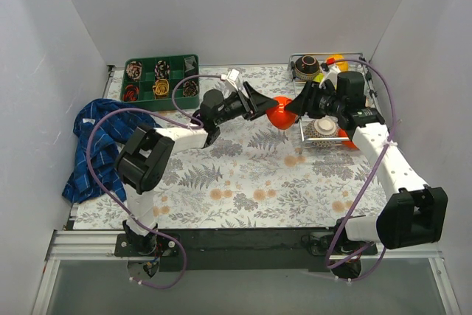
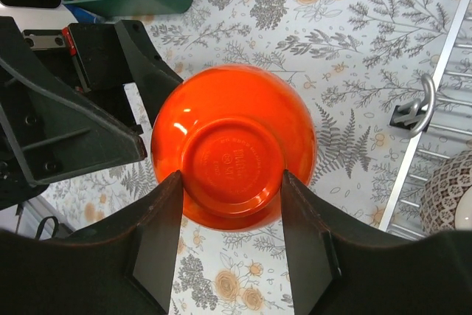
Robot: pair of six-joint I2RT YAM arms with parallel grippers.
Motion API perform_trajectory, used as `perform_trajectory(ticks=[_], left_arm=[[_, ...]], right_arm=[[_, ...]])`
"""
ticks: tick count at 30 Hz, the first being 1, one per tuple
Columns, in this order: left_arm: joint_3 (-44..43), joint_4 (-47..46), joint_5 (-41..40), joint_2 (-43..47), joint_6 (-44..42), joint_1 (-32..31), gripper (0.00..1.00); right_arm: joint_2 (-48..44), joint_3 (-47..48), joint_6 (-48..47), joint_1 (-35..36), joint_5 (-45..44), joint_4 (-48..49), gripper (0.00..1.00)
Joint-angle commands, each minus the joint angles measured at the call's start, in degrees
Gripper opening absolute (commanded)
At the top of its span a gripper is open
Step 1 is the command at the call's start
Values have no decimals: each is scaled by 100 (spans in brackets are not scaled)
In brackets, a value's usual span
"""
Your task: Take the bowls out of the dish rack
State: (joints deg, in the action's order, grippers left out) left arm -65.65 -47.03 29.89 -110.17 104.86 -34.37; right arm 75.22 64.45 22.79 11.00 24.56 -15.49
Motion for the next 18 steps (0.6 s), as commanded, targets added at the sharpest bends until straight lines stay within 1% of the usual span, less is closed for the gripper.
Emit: perform_trajectory(ticks=[1, 2, 3, 4, 6, 7, 9, 10, 12, 13, 14, 15, 16, 17, 18], left_arm=[[131, -465, 262, 66, 228, -87, 65], [131, -483, 315, 66, 280, -96, 61], [166, -570, 351, 83, 307, -114, 53], [262, -649, 351, 101, 342, -105, 47], [377, -868, 351, 189, 438, -114, 39], [456, -913, 342, 232, 430, -105, 30], [491, -844, 368, 346, 325, -114, 21], [509, -809, 377, 382, 281, -114, 12], [605, -791, 386, 478, 246, -114, 3], [632, -782, 395, 583, 167, -114, 0], [676, -730, 412, 654, 97, -96, 0], [685, -520, 412, 733, -8, -61, 0], [694, -335, 430, 925, -314, -44, 0], [685, -107, 430, 1032, -517, 0, 0], [667, 460, 395, 1146, -754, 27, 0]], right_arm=[[-288, -125, 209, -2, 313, 467, 1], [-289, -143, 226, 7, 322, 459, 1], [-332, -169, 226, 7, 322, 476, 1], [-350, -204, 226, 7, 330, 476, 1], [-403, -257, 244, -2, 330, 468, 1], [-412, -283, 244, -2, 331, 476, 1], [-490, -354, 244, -2, 339, 468, 1], [-517, -380, 244, -2, 348, 476, 1], [-604, -415, 218, -2, 357, 468, 14], [-657, -407, 200, -2, 357, 441, 22], [-701, -389, 139, -11, 348, 285, 38], [-797, -319, 69, -11, 296, 187, 44], [-842, -292, -132, -19, 261, 47, 50], [-895, -257, -238, -11, 199, -241, 59], [-991, -214, -370, -19, 68, -418, 62]])
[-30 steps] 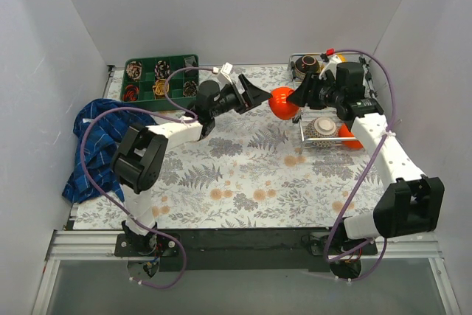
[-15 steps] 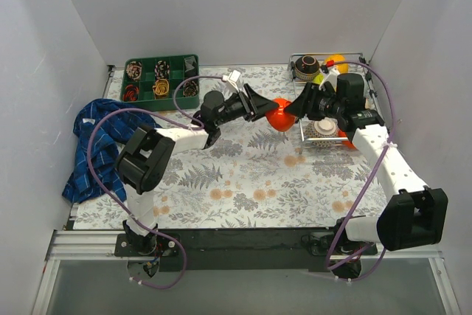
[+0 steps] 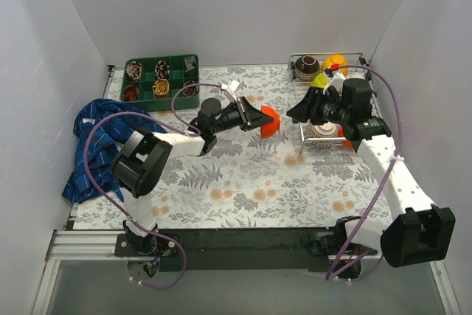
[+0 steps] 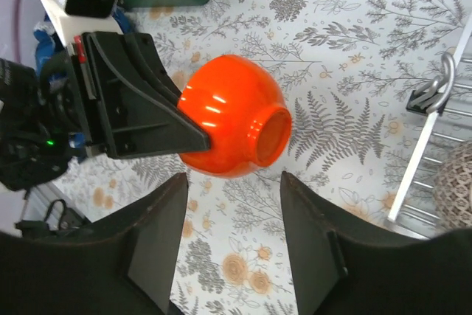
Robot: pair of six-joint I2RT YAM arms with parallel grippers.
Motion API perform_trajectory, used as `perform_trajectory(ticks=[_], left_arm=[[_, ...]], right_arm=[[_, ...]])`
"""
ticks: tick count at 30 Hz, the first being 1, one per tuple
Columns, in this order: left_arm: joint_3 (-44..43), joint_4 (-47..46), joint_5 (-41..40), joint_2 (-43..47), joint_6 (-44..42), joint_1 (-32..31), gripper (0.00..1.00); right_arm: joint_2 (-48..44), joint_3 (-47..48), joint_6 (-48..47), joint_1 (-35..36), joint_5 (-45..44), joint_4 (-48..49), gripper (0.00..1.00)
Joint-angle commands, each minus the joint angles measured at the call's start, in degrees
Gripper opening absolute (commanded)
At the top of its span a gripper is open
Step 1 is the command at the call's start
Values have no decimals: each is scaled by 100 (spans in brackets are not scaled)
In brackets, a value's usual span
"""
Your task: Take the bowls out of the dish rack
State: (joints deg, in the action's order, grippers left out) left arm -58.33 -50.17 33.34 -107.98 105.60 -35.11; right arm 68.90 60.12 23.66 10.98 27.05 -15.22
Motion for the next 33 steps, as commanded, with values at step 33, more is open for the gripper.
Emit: perform_trajectory(ticks=[33], left_arm=[[-3027, 9464, -4538, -460, -6395, 664, 37]], right_arm=[[-1028, -264, -1531, 0, -2186, -1905, 87]])
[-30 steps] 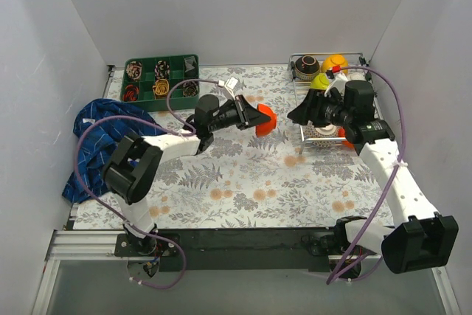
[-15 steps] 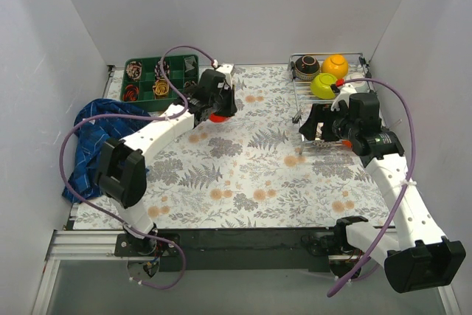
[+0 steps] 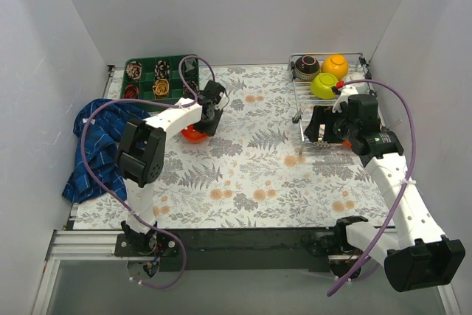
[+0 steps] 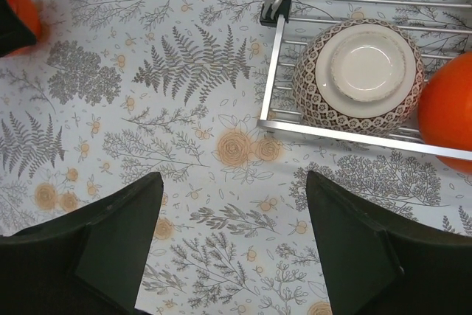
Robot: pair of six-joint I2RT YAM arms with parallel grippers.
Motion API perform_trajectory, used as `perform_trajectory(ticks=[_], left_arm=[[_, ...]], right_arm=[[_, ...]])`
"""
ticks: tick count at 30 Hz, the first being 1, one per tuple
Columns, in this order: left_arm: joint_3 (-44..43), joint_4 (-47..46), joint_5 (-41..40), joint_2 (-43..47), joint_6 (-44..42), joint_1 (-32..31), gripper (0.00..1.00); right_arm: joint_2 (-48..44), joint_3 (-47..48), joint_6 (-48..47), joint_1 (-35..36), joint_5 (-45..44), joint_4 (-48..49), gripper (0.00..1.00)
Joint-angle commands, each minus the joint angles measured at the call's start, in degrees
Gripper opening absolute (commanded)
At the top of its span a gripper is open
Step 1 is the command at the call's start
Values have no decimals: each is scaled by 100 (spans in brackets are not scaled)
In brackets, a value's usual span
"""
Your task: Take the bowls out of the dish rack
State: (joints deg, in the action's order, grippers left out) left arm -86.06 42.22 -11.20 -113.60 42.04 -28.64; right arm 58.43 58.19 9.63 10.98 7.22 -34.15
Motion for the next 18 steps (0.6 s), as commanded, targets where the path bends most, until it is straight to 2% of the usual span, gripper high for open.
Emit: perform_trajectory(ticks=[1, 3, 4, 7, 12, 17, 18], left_arm=[[-305, 260, -49, 110, 14, 17, 50], [-315, 305, 100, 241, 154, 17, 67], [-297, 305, 205, 312, 199, 17, 82], [-271, 313, 346, 733, 522, 8, 98], [106, 25, 732, 1769, 1340, 8, 98], [1292, -757, 1111, 3541, 2175, 8, 98], [1781, -881, 1381, 3782, 2229, 8, 98]], right_arm=[[36, -63, -137, 0, -221, -30, 87], [80, -54, -110, 0, -291, -30, 87], [106, -45, -93, -8, -309, -21, 87], [221, 60, -75, -8, -458, -30, 87], [694, 420, -66, -43, -1072, -171, 87], [1187, 684, 135, -210, -1214, -197, 83], [1344, 728, 179, -211, -1354, -188, 83]])
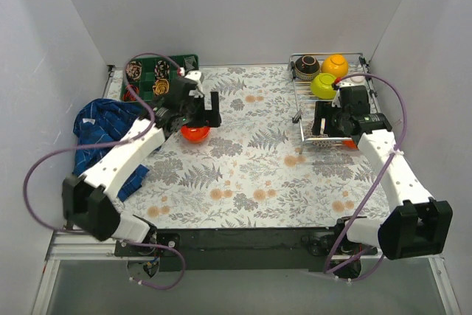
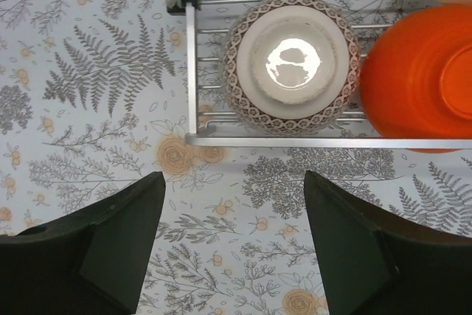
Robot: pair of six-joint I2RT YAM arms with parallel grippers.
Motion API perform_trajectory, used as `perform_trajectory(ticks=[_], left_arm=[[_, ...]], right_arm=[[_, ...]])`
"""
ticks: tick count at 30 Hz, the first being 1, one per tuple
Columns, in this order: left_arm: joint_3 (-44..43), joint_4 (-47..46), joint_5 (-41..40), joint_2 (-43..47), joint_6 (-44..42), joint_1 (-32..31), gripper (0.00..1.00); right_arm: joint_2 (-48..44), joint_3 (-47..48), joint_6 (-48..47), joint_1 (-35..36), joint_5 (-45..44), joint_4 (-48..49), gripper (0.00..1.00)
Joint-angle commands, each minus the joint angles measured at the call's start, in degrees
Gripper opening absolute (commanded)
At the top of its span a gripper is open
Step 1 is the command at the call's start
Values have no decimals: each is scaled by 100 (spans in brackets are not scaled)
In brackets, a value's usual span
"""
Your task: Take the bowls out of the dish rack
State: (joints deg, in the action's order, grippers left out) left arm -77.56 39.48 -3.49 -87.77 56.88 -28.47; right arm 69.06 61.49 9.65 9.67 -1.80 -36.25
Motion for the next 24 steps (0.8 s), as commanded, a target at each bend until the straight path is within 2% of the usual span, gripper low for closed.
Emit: perform_trajectory(ticks=[1, 4, 10, 16, 19, 24], left_arm=[[1179, -748, 699, 1488, 798, -10, 98], [2223, -1232, 683, 2508, 851, -1, 98], [3587, -1891, 147, 4231, 746, -1, 98], [4257, -2261, -257, 5022, 517, -1, 98], [4521, -2375, -275, 5269, 473, -1, 98], [4926, -2463, -354, 5542, 517, -1, 98]], right_arm=[[362, 468, 204, -88, -513, 30, 82], [714, 609, 301, -185, -698, 74, 81], [1268, 715, 336, -387, -637, 214, 80], [1698, 873, 344, -519, -488, 426, 77], [1874, 978, 301, -528, -233, 548, 76], [2226, 1215, 222, -545, -303, 681, 75]])
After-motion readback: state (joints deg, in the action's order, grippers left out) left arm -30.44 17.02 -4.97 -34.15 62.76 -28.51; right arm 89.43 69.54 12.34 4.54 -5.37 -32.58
